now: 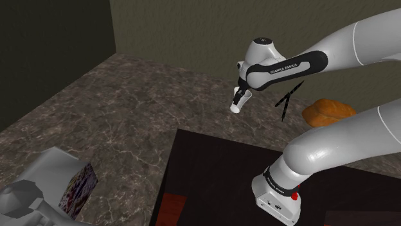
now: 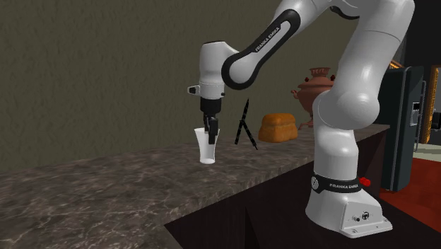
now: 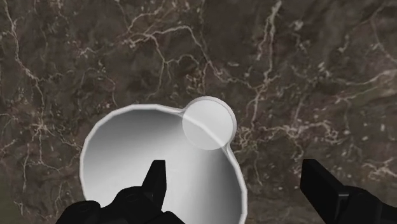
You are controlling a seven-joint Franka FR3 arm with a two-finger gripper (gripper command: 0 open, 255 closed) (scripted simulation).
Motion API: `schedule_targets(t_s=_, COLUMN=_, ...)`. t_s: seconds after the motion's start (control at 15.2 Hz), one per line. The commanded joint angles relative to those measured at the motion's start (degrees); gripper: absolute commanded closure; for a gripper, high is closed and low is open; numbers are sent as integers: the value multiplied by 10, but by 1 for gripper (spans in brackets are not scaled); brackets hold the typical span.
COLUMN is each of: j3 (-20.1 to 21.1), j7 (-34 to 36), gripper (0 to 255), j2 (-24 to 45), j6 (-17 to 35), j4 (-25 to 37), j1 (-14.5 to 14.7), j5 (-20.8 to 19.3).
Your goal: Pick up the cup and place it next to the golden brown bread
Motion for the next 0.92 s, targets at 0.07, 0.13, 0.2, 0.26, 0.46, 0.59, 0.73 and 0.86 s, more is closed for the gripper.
schedule_targets(t_s=0.07, j3=0, j7=0, gripper=0, j2=2, j6=3, j4=0, j1=0, j5=-1)
schedule_targets(t_s=0.13, j3=0, j7=0, gripper=0, j2=2, j6=3, j4=0, j1=0, j5=-1)
schedule_targets(t_s=0.2, j3=0, j7=0, gripper=0, j2=2, j6=3, j4=0, j1=0, j5=-1)
schedule_targets(t_s=0.26, j3=0, j7=0, gripper=0, j2=2, j6=3, j4=0, j1=0, j5=-1)
schedule_targets(t_s=0.46, j3=0, j7=0, gripper=255, j2=2, j6=3, j4=0, j1=0, j5=-1)
schedule_targets(t_s=0.59, j3=0, j7=0, gripper=255, j2=2, j6=3, j4=0, j1=0, j5=-1)
schedule_targets(t_s=0.73, j3=0, j7=0, gripper=255, j2=2, j6=3, j4=0, j1=0, j5=-1)
schedule_targets(t_s=0.86, j3=0, j7=0, gripper=255, j2=2, j6=3, j4=0, j1=0, j5=-1)
